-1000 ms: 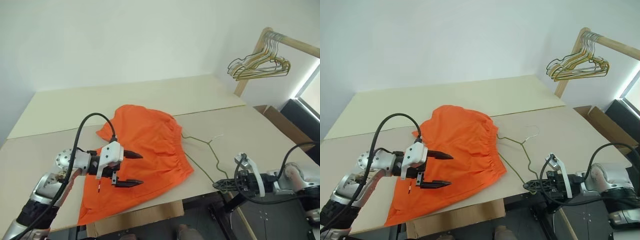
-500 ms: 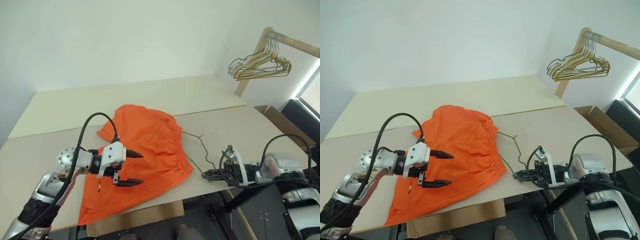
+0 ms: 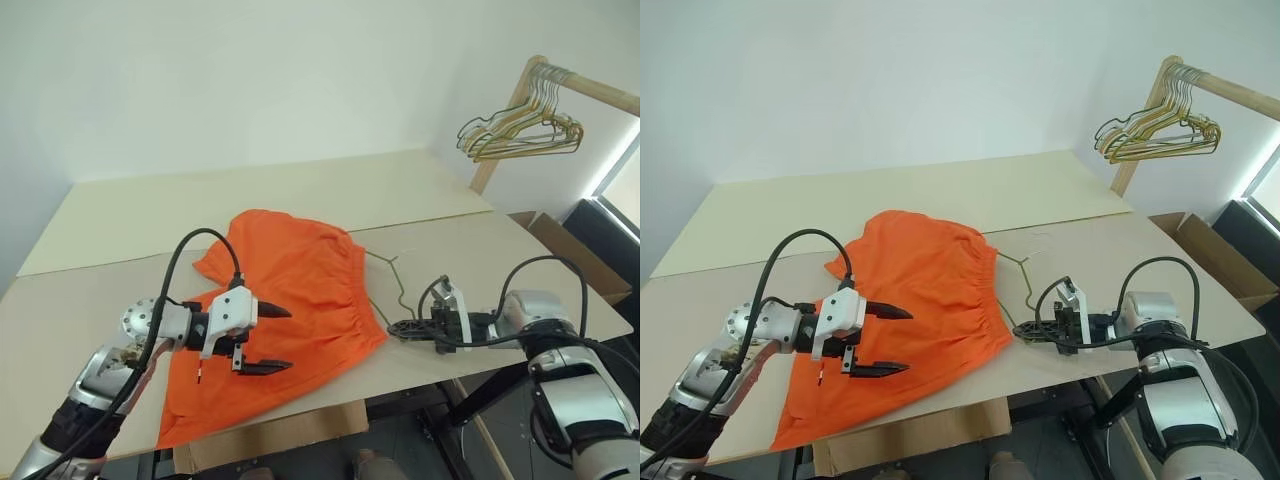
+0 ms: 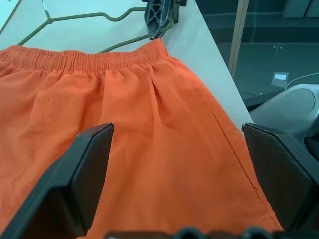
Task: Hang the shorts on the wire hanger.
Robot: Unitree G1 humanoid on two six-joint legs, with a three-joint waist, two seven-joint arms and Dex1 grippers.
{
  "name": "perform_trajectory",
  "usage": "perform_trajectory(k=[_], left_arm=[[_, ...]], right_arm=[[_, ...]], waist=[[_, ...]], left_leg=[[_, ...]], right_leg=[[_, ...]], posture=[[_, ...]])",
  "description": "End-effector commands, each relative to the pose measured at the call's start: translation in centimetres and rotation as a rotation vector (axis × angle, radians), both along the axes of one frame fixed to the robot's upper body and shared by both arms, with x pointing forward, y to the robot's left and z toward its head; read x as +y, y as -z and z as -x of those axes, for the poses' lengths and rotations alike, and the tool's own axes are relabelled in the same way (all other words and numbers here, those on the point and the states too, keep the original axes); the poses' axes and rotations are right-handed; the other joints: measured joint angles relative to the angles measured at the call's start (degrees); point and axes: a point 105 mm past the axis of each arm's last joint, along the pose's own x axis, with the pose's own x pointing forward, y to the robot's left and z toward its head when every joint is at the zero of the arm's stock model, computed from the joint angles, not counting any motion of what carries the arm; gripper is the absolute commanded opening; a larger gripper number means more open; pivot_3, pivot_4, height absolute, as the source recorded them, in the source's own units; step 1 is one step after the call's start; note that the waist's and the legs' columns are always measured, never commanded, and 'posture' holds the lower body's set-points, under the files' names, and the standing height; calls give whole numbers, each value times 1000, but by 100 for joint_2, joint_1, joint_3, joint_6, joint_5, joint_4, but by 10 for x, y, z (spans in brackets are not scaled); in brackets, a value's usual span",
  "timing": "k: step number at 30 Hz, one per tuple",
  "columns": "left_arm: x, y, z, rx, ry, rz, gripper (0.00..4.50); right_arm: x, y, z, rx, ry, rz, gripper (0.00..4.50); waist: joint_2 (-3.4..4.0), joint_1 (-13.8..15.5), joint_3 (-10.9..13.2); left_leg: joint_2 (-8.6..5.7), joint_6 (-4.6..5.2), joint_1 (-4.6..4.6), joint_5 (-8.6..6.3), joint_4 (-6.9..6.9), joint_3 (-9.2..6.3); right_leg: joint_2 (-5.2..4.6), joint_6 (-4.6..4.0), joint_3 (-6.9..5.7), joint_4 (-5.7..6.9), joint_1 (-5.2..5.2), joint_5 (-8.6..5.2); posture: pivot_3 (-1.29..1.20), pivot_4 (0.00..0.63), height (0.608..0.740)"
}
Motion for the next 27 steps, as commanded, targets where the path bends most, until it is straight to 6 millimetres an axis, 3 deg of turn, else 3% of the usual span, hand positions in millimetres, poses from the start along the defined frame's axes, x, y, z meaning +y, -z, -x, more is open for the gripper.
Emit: perform_trajectory(k=[1, 6, 8, 13, 17, 20, 27], left_arm=[[-3, -7, 1, -45, 14, 5, 4477], [-3, -7, 0, -46, 0, 14, 4477], [-4, -6, 0, -47, 1, 12, 4477], [-4, -9, -1, -62, 9, 5, 4477], [4, -24, -15, -136, -16, 1, 4477], [11, -51, -29, -209, -46, 52, 4477], [39, -149, -75, -431, -143, 207, 4477]], right_arm=[[-4, -7, -17, -89, 60, 20, 0], [-6, -3, -30, -257, 95, 86, 0], [-6, -5, -33, -400, 74, 123, 0], [-2, -19, -37, -662, 4, 230, 0], [3, -32, -45, -892, -106, 411, 0], [9, -47, -50, -968, -132, 427, 0], [32, -67, -46, -1159, -320, 456, 0]], waist=[[0, 8, 0], [0, 27, -2], [-2, 54, -4], [5, 98, -4], [14, 97, -1], [14, 98, -1], [13, 152, -1]], left_leg=[[0, 0, 0, 0, 0, 0], [0, 0, -1, 0, 2, -2], [0, 0, -2, 0, 1, -2], [0, 0, -4, 0, 2, 0], [0, -1, -5, 0, 2, 2], [1, -1, -5, 1, 1, 1], [-1, -1, -12, 1, 2, -1]], right_leg=[[0, 0, 0, 0, 0, 1], [-1, 3, 0, -3, 3, 3], [-1, 5, 0, -7, 4, 4], [-2, 6, 3, -3, -3, 4], [-1, 6, 3, 2, -11, 4], [2, 5, 2, 0, -10, 5], [0, 3, -2, -10, -12, 6]], posture=[[6, 0, 740], [3, 0, 740], [4, 0, 740], [-5, 0, 740], [-6, 0, 740], [0, 0, 740], [46, 0, 740]])
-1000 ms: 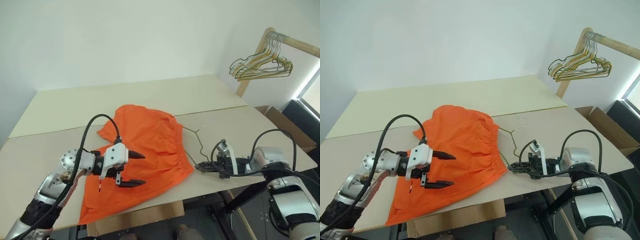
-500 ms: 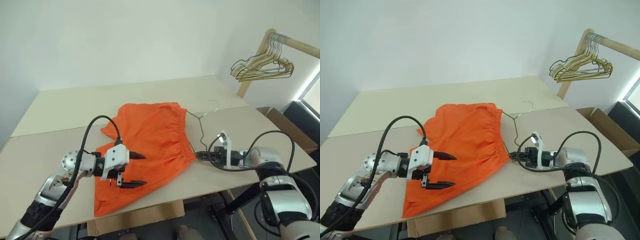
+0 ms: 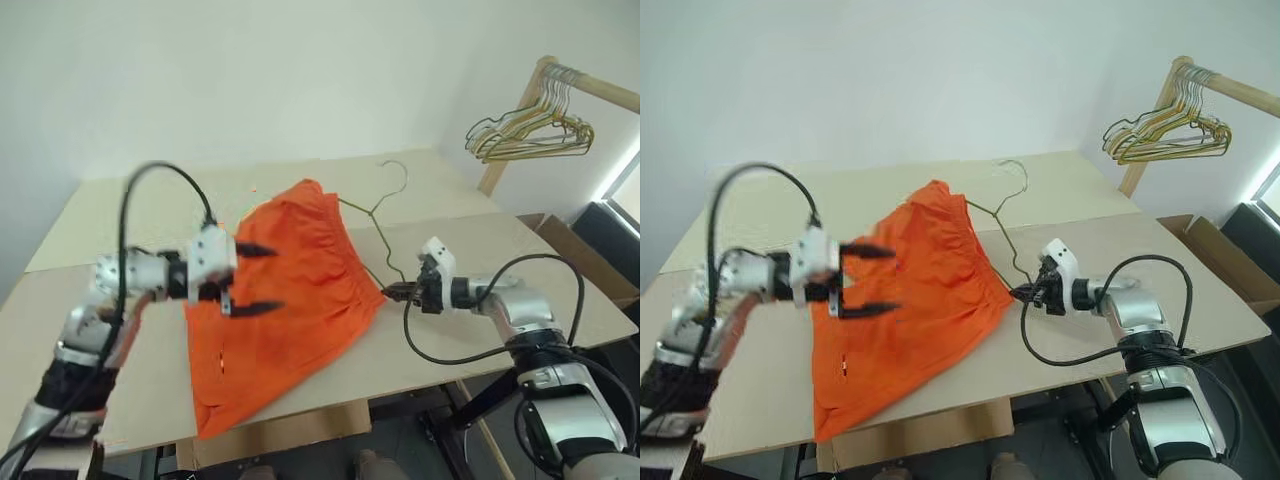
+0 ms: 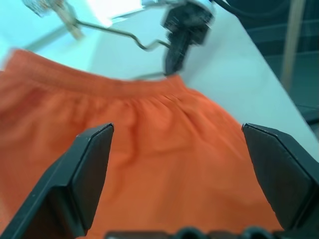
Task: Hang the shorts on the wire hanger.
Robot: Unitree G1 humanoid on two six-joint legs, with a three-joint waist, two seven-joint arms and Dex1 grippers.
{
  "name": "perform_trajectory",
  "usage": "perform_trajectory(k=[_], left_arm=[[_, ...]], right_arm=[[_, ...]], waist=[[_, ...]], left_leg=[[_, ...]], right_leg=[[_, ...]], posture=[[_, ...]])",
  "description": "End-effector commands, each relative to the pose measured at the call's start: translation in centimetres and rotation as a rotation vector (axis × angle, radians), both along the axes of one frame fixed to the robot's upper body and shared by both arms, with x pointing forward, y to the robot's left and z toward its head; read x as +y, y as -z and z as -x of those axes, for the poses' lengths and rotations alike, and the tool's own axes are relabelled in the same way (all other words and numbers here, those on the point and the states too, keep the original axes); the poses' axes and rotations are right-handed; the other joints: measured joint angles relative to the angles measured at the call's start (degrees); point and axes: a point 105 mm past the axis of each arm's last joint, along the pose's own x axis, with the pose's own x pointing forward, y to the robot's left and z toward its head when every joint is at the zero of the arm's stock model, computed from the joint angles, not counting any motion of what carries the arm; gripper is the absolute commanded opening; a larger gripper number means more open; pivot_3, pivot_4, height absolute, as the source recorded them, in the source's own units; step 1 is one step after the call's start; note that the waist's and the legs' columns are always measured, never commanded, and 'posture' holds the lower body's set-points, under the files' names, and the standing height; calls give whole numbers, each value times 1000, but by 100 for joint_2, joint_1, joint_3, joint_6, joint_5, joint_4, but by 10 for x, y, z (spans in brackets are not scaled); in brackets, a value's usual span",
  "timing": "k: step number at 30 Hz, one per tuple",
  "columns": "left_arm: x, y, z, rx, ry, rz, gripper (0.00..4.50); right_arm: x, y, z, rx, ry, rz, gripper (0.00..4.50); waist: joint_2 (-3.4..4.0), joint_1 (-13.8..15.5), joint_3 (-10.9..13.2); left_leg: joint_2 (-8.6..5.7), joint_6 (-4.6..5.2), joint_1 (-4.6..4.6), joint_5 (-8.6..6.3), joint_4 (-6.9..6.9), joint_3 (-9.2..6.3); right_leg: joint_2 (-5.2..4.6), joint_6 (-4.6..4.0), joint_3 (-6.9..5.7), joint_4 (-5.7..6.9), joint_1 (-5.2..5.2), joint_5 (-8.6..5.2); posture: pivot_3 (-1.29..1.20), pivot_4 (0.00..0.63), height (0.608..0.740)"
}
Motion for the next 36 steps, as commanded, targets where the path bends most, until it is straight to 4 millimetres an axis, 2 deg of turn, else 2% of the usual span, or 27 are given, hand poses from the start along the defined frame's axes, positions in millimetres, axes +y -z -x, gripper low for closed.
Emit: perform_trajectory(k=[1, 7, 11, 15, 19, 31, 34, 36], left_arm=[[20, -48, -16, -128, -32, 39, 4477], [41, -46, -35, -129, 24, -242, 4477], [46, -44, -46, -121, 55, -361, 4477], [38, -42, -54, -88, 96, -392, 4477], [30, -29, -61, -47, 124, -474, 4477], [16, -1, -71, 99, 144, -585, 4477], [17, 5, -72, 124, 139, -622, 3910], [18, 8, -72, 153, 126, -635, 3290]], right_arm=[[19, -27, 1, -153, -136, 46, 0], [43, -29, -1, -206, -189, 123, 0], [50, -28, 0, -226, -233, 166, 0], [54, -25, 0, -251, -257, 220, 0], [58, -31, 1, -266, -261, 219, 0], [58, -35, 5, -285, -254, 248, 0], [57, -35, 5, -302, -254, 271, 0], [57, -35, 5, -307, -253, 272, 0]], waist=[[0, 19, 0], [3, 68, -2], [2, 158, -1], [2, 290, -1], [2, 340, -1], [1, 255, -1], [1, 221, 0], [1, 217, 0]], left_leg=[[0, 0, 2, 0, -1, -1], [-3, 1, 2, 0, -3, 4], [-3, 1, -5, 0, 1, 5], [-2, 3, -10, -1, 2, 7], [-2, 5, -22, -3, 6, 6], [-2, 8, -35, -4, 12, 4], [-2, 8, -35, -5, 12, 4], [-2, 8, -36, -5, 12, 4]], right_leg=[[0, 0, -2, -2, 1, 0], [1, -2, -1, 3, -3, -1], [4, -3, -5, 7, -10, 0], [4, -2, -5, -2, -9, -1], [2, -1, -6, -3, -16, -2], [3, 0, -7, 0, -26, -2], [3, 0, -7, 1, -27, -2], [3, 0, -7, 1, -27, -2]], posture=[[54, 0, 740], [81, 0, 740], [84, 0, 740], [77, 0, 740], [67, 0, 740], [16, 0, 740], [11, 0, 740], [7, 0, 740]])
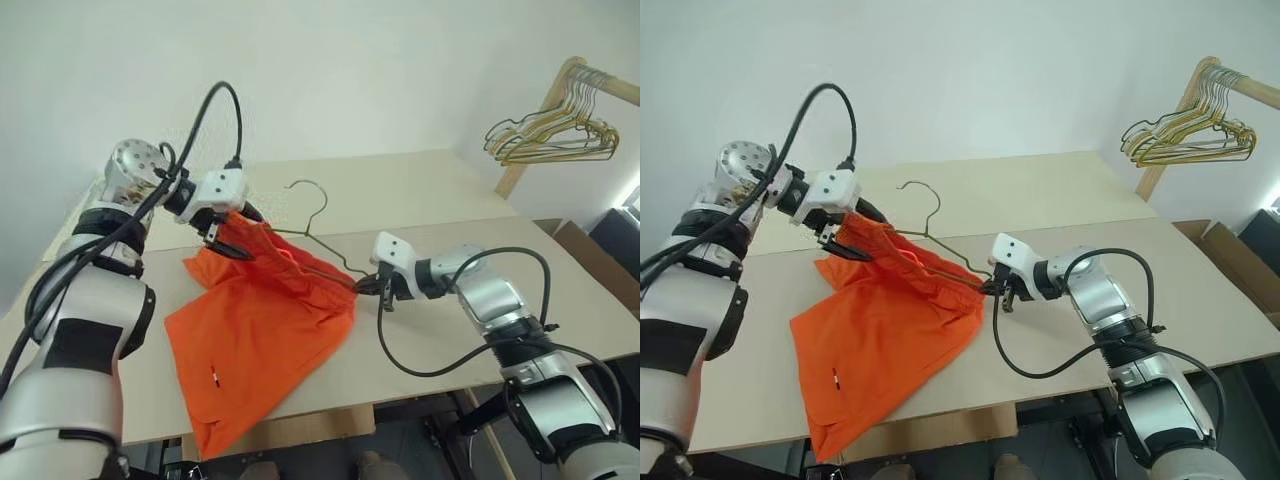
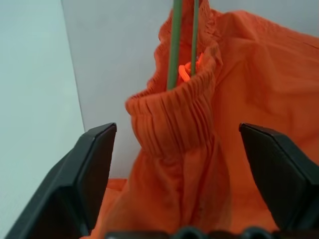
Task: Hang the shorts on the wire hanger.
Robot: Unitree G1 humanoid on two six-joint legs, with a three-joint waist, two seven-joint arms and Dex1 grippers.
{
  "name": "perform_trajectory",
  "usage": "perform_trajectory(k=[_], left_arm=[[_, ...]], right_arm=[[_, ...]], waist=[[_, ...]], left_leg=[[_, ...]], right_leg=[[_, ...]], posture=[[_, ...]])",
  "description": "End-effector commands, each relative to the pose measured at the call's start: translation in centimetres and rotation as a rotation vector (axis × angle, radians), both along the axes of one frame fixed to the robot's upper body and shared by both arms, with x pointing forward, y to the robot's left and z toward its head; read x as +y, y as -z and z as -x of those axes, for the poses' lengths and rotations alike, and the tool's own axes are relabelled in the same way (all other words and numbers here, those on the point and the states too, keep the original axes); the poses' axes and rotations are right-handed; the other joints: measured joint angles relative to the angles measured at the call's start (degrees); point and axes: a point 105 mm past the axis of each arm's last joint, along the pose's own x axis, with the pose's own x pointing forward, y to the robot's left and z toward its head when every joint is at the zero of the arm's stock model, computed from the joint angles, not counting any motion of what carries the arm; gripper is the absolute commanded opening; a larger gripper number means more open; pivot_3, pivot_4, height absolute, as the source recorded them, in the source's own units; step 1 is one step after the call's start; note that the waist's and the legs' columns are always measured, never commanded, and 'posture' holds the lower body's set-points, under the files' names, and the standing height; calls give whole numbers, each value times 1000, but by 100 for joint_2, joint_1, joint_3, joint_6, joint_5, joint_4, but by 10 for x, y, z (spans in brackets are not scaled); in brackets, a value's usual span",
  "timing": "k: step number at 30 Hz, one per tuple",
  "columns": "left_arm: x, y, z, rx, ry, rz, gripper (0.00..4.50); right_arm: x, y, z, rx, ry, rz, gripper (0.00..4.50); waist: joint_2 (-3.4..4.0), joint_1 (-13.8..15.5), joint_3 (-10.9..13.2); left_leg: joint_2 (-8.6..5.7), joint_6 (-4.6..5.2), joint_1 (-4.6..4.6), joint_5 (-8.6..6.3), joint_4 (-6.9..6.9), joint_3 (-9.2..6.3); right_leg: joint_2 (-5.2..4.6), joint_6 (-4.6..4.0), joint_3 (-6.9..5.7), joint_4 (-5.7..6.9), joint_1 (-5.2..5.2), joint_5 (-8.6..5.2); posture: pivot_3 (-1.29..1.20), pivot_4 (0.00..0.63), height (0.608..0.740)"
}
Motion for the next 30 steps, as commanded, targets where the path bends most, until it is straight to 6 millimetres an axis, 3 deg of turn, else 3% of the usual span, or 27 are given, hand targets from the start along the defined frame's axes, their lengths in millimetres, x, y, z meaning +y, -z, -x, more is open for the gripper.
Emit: perform_trajectory(k=[1, 10, 23, 27, 30], left_arm=[[-1, -14, -3, -24, -12, -27, 2963], [-1, -13, -5, -22, -25, -19, 134], [6, -10, -12, -107, -61, -53, 35], [6, -17, -14, -151, -65, -33, 0], [7, -26, -16, -197, -80, -14, 0]], right_arm=[[4, -16, 0, -67, -26, -3, 0], [6, -17, 0, -78, -30, -1, 0], [10, -18, -2, -153, -58, 13, 0], [6, -21, -4, -165, -34, 13, 1137], [-3, -26, -5, -164, -2, -7, 2252]], waist=[[0, -1, 0], [0, -35, 0], [0, -102, 0], [0, -103, 0], [0, -103, 0]], left_leg=[[0, 0, 0, 0, 0, 0], [0, 0, -1, 0, 1, -1], [0, 0, 1, 0, 1, -3], [-1, 0, 0, 0, 1, -3], [0, 0, 1, 0, 1, -4]], right_leg=[[0, 0, 0, 0, 0, 0], [0, 0, 0, 0, 0, 0], [0, 0, 0, 4, 0, 0], [-1, 0, 0, 4, 1, 0], [-1, 0, 0, 5, 1, 1]], posture=[[7, 0, 740], [5, 0, 740], [16, 0, 740], [13, 0, 740], [11, 0, 740]])
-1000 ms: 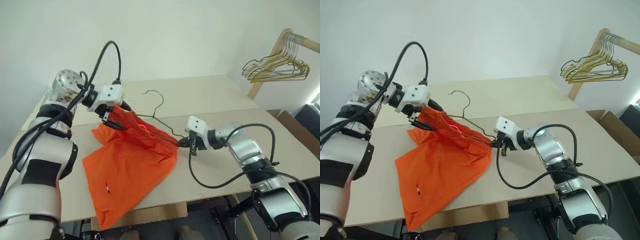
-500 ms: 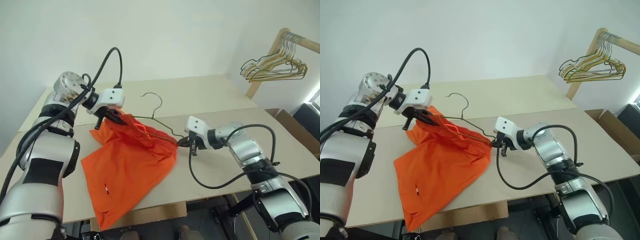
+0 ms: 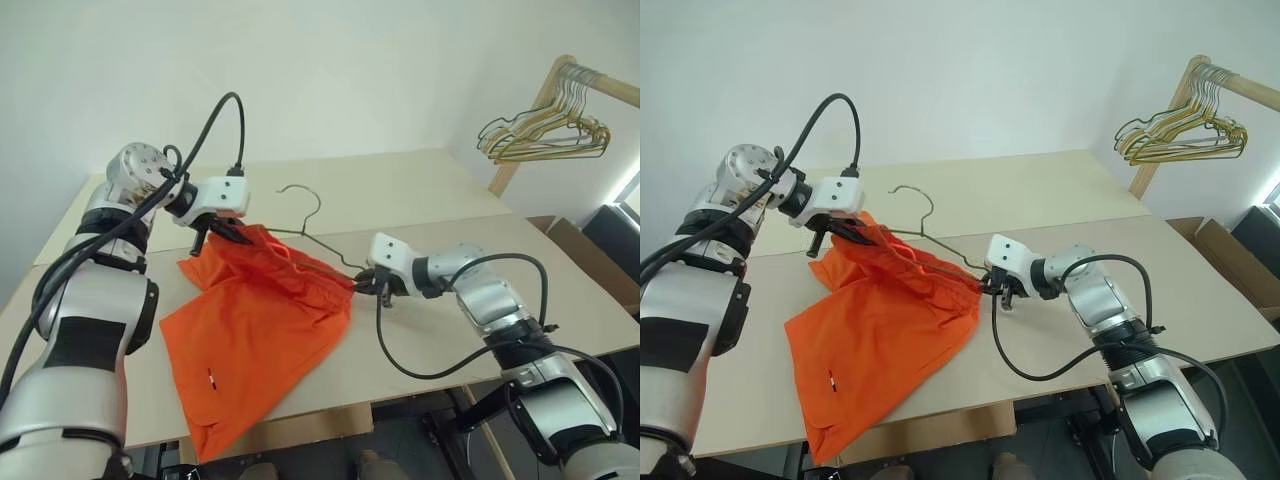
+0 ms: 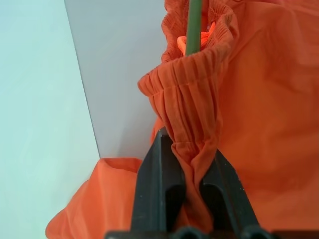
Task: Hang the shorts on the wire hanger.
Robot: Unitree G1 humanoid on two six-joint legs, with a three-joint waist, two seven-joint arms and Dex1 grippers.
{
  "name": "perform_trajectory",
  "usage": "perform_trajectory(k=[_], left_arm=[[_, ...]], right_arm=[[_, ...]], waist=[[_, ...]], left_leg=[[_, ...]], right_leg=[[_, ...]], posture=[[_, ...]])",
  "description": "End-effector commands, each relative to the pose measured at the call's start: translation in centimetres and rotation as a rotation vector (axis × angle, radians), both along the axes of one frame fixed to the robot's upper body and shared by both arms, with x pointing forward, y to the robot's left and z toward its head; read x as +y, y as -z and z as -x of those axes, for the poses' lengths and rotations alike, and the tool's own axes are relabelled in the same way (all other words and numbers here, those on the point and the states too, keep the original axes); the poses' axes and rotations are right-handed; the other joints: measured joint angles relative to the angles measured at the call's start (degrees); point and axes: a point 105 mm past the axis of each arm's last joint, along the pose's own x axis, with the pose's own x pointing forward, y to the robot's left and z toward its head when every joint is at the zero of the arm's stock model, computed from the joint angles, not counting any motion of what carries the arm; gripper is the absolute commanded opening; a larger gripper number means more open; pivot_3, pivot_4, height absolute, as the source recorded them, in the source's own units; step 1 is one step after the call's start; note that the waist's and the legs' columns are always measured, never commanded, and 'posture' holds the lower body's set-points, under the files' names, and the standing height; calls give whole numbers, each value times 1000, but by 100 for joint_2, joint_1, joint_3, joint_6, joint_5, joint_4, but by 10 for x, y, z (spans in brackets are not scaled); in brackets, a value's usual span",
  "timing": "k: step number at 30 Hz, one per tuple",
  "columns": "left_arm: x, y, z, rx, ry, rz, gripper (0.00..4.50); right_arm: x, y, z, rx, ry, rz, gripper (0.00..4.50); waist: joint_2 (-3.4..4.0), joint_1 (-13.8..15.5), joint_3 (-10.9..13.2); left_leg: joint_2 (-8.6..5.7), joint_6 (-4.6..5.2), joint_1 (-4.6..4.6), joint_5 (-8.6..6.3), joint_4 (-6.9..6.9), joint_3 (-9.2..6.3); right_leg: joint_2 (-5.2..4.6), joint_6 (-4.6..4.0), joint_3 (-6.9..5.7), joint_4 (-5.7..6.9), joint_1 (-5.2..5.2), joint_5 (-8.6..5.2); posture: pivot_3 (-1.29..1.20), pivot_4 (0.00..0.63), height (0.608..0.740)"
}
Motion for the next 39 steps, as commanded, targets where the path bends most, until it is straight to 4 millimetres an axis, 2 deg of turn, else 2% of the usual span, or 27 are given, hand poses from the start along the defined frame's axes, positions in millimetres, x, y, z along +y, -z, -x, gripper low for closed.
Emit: perform_trajectory(k=[1, 5, 10, 14, 16, 23, 26, 32, 35, 39], left_arm=[[4, -28, -6, -114, -25, 45, 0], [5, -44, -3, -137, -8, 87, 0], [3, -52, 1, -135, 24, 127, 0], [4, -55, 1, -150, 22, 135, 0], [5, -57, 1, -158, 20, 139, 0], [5, -58, 2, -165, 28, 142, 0], [5, -58, 1, -169, 27, 137, 0], [5, -58, 2, -171, 33, 141, 0], [5, -58, 2, -173, 32, 142, 0], [6, -57, 1, -176, 30, 139, 0]], right_arm=[[-11, -23, -2, -65, 25, -44, 2534], [-39, -30, -3, -33, 149, -132, 3894], [-61, -24, 2, 105, 303, -272, 3894], [-50, -14, 21, 253, 295, -411, 3894], [-33, -9, 25, 337, 291, -529, 3894], [11, 21, 20, 430, 299, -604, 3894], [17, 20, 12, 470, 318, -680, 3894], [21, 28, 6, 486, 326, -667, 3894], [22, 28, 6, 506, 314, -684, 3389], [25, 27, 5, 515, 312, -696, 2126]], waist=[[0, 2, 0], [-1, 10, 0], [-1, 18, 0], [-1, -3, 0], [-2, -38, -1], [-1, -28, -1], [-1, -19, -1], [-1, -17, -1], [-1, -18, -1], [-1, -20, -1]], left_leg=[[0, 0, 0, 0, 0, 0], [0, 0, -2, 0, 0, 0], [-1, 1, -5, -1, 0, -1], [0, 1, 1, 0, 0, -3], [1, 1, 6, 0, 0, -3], [0, 1, 16, 0, 9, -7], [-2, 1, 15, 0, 14, -6], [0, 1, 10, 0, 14, -8], [0, 2, 5, -1, 13, -9], [0, 2, 2, -1, 14, -10]], right_leg=[[0, 0, 0, 0, 0, 0], [-1, 0, -1, -2, 1, 0], [-3, 1, -4, -4, 2, 0], [-2, 0, -5, 2, 3, 0], [-1, -1, -2, 7, 4, 1], [3, -1, 1, 45, 3, -1], [2, -1, 1, 46, 4, -1], [2, -1, 0, 52, 3, 0], [2, -1, -2, 54, 3, -1], [2, 0, -2, 54, 3, 0]], posture=[[9, 0, 740], [8, 0, 740], [1, 0, 740], [-4, 0, 740], [-2, 0, 740], [2, 0, 740], [9, 0, 740], [18, 0, 740], [17, 0, 740], [20, 0, 740]])
